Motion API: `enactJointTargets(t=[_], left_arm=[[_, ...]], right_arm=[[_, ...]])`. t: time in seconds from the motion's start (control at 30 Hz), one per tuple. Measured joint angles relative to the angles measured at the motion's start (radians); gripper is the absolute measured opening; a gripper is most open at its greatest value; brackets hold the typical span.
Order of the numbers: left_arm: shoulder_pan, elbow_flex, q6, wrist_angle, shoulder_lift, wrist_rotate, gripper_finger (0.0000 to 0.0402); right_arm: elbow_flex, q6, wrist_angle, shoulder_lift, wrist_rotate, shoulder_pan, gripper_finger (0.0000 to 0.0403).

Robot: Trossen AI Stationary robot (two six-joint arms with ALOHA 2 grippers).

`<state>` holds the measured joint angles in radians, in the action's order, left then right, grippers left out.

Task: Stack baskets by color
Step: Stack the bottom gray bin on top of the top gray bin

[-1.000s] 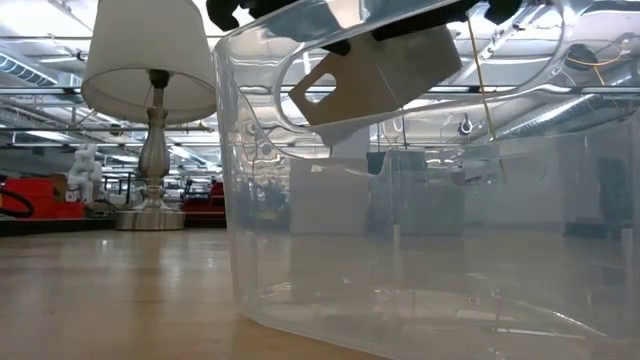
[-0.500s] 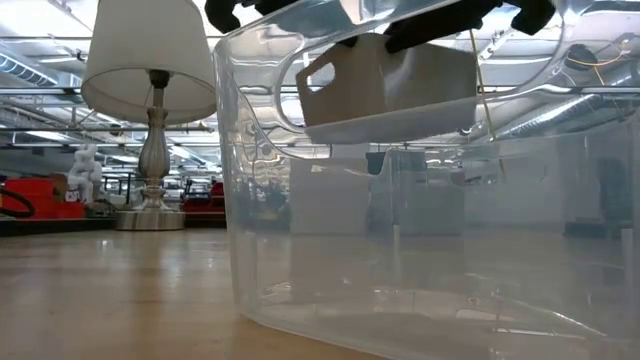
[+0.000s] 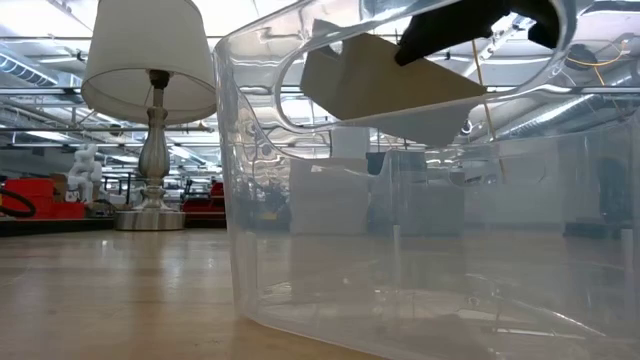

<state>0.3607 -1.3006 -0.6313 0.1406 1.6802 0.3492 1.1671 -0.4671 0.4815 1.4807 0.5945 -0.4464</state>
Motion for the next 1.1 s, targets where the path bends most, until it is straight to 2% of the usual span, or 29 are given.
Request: enactJointTargets(t=[0.1,0.23,0.33,0.47,0.6,0.77,1.1], left_arm=[[0.025,0.0,0.076,0.002,-0.026,0.043,0.0142],[0.056,-0.001,0.183,0.04,-0.077,0.102,0.0209],[0.067,-0.001,0.274,0.102,-0.109,0.105,0.0243],[0.069,-0.001,0.339,0.178,-0.108,0.09,0.0262],[0.044,-0.002,0.357,0.22,-0.082,0.049,0.0256],[0.007,0.0,0.326,0.245,-0.051,-0.013,0.0227],[-0.026,0.0,0.262,0.302,-0.021,-0.08,0.013]], right_arm=[[0.0,-0.052,0.043,0.0,-0.031,-0.008,0.0002],[0.0,-0.105,0.078,0.0,-0.141,-0.015,0.0001],[0.0,-0.139,0.081,0.0,-0.22,-0.016,0.0001],[0.0,-0.165,0.081,0.0,-0.286,-0.017,0.0001],[0.0,-0.195,0.085,0.0,-0.288,-0.02,0.0001],[-0.021,-0.267,0.073,0.0,-0.309,-0.022,0.0],[-0.06,-0.336,0.05,0.0,-0.311,-0.016,0.0]])
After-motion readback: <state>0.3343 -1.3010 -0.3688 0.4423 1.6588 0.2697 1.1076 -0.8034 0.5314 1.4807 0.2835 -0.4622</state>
